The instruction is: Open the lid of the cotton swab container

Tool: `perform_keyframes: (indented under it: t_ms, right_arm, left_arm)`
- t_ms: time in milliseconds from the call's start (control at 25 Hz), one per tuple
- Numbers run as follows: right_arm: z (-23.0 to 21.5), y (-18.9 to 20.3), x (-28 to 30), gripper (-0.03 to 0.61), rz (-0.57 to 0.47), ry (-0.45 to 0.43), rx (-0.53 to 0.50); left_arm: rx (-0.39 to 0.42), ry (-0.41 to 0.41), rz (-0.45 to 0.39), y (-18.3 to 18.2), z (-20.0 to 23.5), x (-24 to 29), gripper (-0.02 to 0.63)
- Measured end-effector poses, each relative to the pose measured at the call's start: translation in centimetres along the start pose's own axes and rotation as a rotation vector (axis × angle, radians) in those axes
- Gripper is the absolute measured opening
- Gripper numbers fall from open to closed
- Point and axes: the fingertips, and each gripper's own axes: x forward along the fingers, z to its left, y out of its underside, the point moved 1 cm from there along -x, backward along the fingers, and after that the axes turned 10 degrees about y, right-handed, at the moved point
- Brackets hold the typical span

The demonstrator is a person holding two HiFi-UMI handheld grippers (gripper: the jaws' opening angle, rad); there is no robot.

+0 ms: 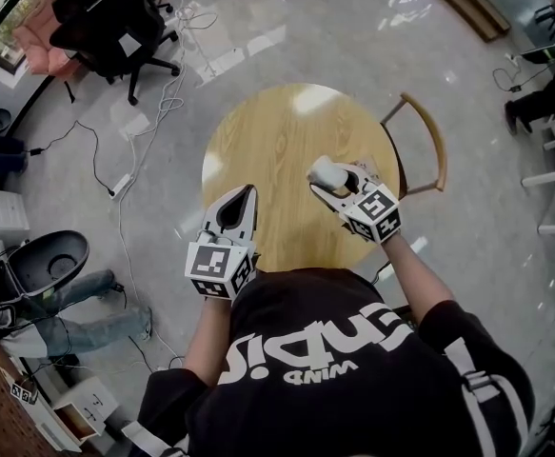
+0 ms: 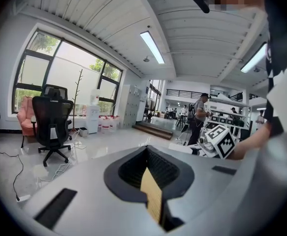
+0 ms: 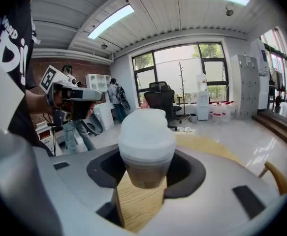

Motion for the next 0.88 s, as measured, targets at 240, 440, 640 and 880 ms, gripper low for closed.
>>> perform_keyframes:
  t_ms: [240, 440, 640, 880]
  right_arm:
    - [1.9, -1.2, -1.2, 0.198, 0.018, -0.076, -0.064]
    - [2.8, -1.8, -2.8, 0.199, 0.031, -0.174, -0.135]
    - [5.0, -1.5, -3.2, 0.199, 0.063, -0.262, -0.219]
    - [5.5, -1.7, -3.6, 0.199, 0.05, -0.279, -0.184]
  left_arm:
    - [0.02, 0.033, 0.016, 0.0, 0.2, -0.9, 0.009]
    - [0.03, 0.056, 0.02, -0.8, -0.2, -0.7, 0.009]
    - [0.043, 0.069, 0.02, -1.4, 0.3, -1.6, 0.009]
    - [0.067, 0.067, 0.016, -1.7, 0.4, -1.8, 0.009]
